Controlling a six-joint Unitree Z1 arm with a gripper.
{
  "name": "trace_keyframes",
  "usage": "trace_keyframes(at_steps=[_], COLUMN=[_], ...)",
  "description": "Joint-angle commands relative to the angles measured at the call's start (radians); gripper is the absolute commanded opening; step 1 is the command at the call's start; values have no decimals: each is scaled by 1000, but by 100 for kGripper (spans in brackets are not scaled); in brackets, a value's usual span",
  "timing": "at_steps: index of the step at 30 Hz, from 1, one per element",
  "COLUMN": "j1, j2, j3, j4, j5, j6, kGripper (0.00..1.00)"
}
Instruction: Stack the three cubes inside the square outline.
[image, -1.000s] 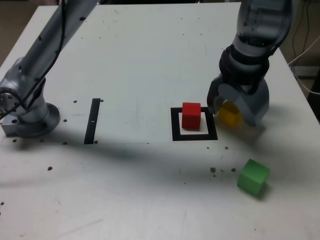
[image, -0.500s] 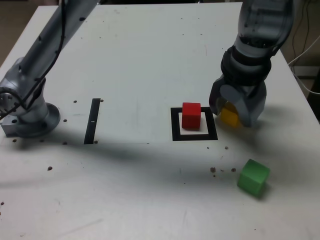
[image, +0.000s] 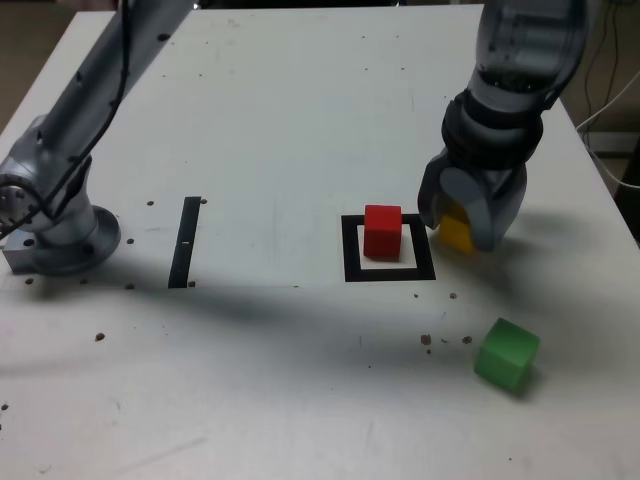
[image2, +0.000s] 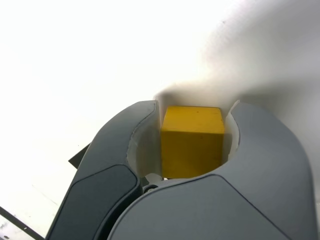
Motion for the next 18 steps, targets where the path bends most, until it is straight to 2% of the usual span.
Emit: trace_keyframes(at_steps=[1, 5, 11, 18], j1=[-8, -12, -10, 7], j2=[-46, -111, -204, -275], j3=[-1, 24, 77, 175], j4=[7, 15, 42, 102], j5=[-1, -8, -52, -74], j6=[-20, -80, -177, -398], kGripper=[33, 33, 33, 33])
